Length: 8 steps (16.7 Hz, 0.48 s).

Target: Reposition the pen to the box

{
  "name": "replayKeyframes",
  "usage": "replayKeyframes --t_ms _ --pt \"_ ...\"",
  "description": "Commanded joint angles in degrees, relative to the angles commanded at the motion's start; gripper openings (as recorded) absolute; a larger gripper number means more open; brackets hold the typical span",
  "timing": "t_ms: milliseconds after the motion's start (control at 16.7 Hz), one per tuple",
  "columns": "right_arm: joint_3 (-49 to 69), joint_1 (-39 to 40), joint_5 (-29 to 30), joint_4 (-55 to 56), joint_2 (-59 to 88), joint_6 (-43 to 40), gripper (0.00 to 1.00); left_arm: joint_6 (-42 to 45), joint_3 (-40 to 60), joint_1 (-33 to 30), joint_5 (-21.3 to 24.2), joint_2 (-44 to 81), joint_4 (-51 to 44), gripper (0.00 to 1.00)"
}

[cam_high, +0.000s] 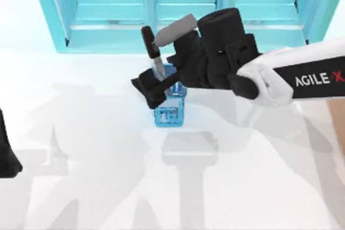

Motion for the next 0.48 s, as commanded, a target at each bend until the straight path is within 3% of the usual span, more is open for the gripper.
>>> replayKeyframes --t_ms 300,480 --pt "1.3 0.4 0.3 0.4 1.4 0.2 1.00 0.0 0.0 0.0 0.0 0.0 0.0 1.00" --pt "1.3 0.4 0.3 0.4 1.4 0.2 0.77 0.0 0.0 0.0 0.0 0.0 0.0 1.00"
